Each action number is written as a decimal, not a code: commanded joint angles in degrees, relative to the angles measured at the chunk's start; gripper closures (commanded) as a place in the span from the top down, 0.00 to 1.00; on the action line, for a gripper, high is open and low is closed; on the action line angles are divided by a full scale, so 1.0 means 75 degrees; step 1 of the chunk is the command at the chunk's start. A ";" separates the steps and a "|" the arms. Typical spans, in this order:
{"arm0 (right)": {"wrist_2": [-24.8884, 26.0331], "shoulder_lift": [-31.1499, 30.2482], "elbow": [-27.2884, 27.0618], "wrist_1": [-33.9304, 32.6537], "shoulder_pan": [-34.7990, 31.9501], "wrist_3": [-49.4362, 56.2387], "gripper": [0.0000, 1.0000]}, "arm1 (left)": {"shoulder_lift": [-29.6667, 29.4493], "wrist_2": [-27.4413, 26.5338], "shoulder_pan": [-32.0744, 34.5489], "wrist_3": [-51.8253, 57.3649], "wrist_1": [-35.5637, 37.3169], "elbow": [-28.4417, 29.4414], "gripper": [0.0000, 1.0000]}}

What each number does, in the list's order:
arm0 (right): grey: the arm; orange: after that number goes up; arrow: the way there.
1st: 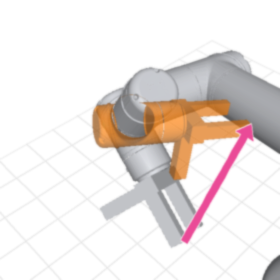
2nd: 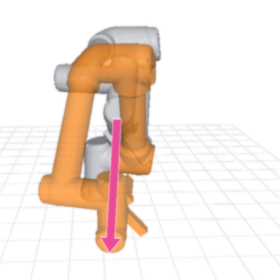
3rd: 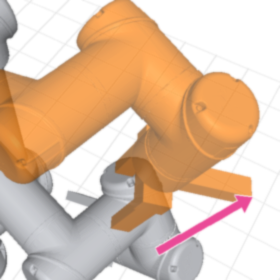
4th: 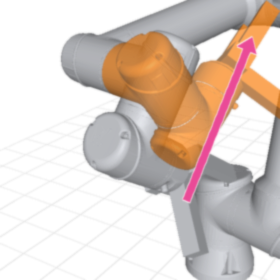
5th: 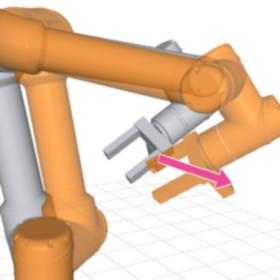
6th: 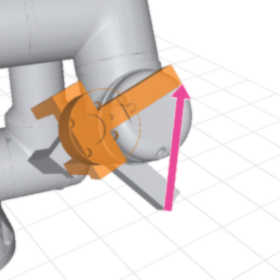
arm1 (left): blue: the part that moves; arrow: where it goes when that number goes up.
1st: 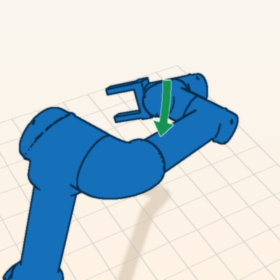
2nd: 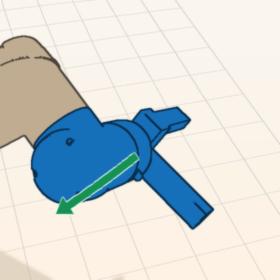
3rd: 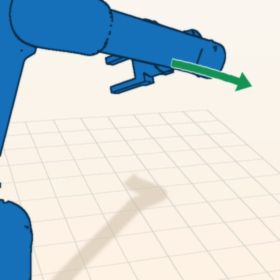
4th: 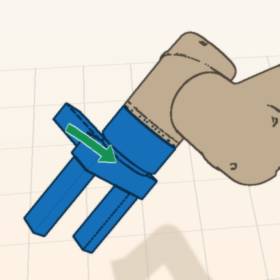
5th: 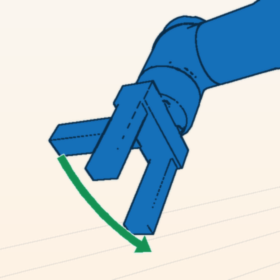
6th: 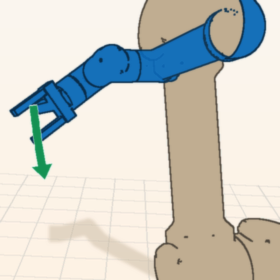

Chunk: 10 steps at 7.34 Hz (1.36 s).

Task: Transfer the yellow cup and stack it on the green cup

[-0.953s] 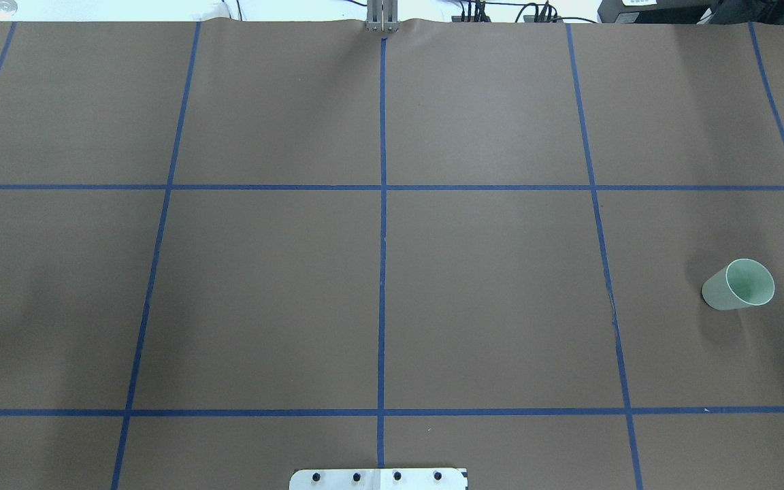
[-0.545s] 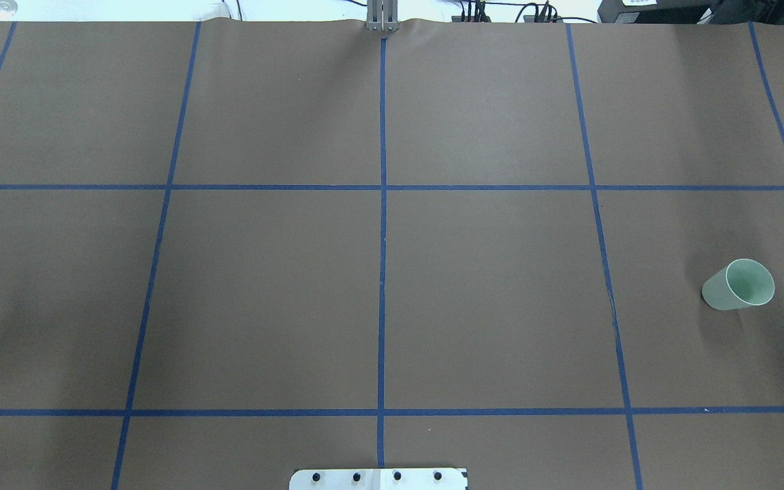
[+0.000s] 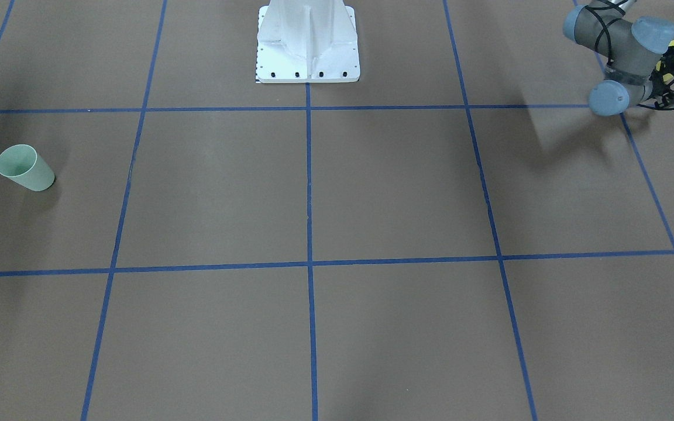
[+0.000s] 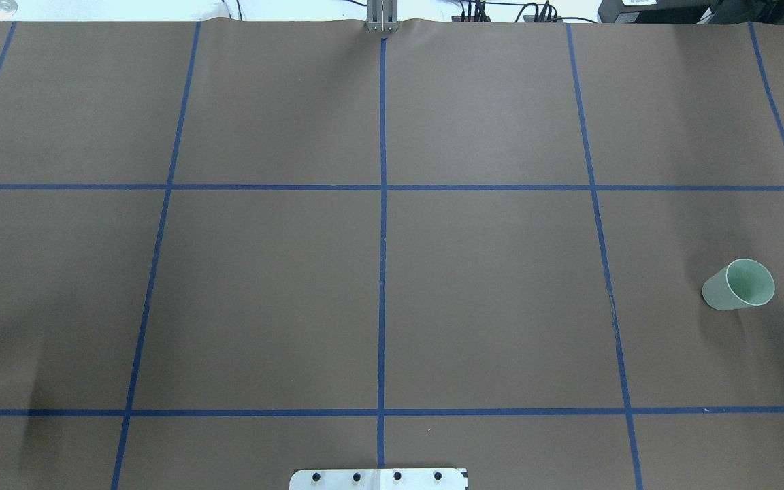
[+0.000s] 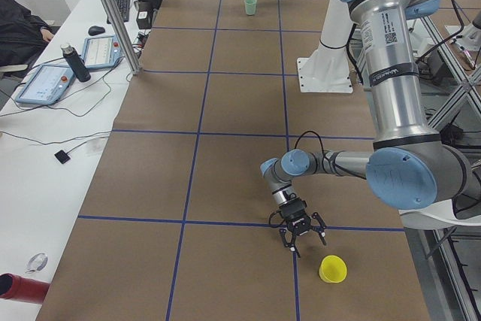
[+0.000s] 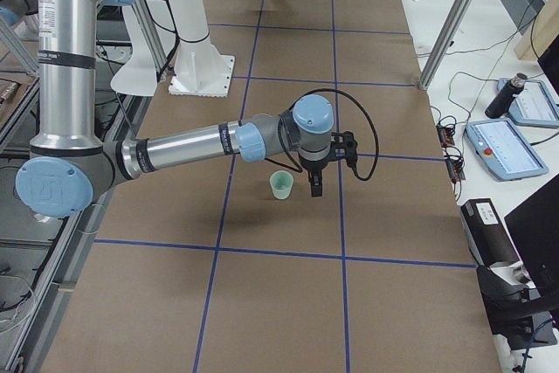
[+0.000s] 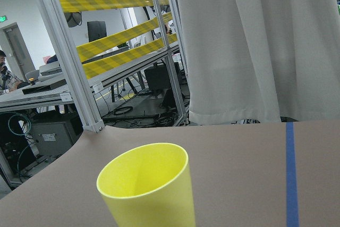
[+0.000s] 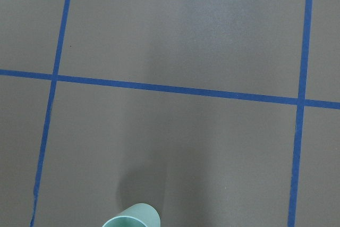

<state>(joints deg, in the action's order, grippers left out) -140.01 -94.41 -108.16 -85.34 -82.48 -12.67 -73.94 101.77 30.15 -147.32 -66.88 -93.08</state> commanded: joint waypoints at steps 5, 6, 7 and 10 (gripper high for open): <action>0.0000 0.0002 0.0135 0.0011 0.0029 0.0048 1.00 | 0.0003 0.0469 -0.0023 -0.0513 -0.0047 0.0411 1.00; 0.0000 0.0013 0.0182 0.0012 0.0052 0.0072 1.00 | 0.0085 0.0550 -0.0012 -0.0514 -0.0036 0.0423 1.00; 0.0000 0.0014 0.0195 0.0012 0.0099 0.0084 1.00 | 0.0248 0.0551 -0.0012 -0.0502 -0.0024 0.0423 1.00; -0.0012 0.0014 0.0195 0.0012 0.0111 0.0084 1.00 | 0.0379 0.0725 -0.0035 -0.0502 -0.0070 0.0492 1.00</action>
<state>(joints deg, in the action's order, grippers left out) -140.09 -94.31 -106.72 -85.25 -81.69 -12.05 -71.23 106.28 30.02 -151.09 -67.15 -89.74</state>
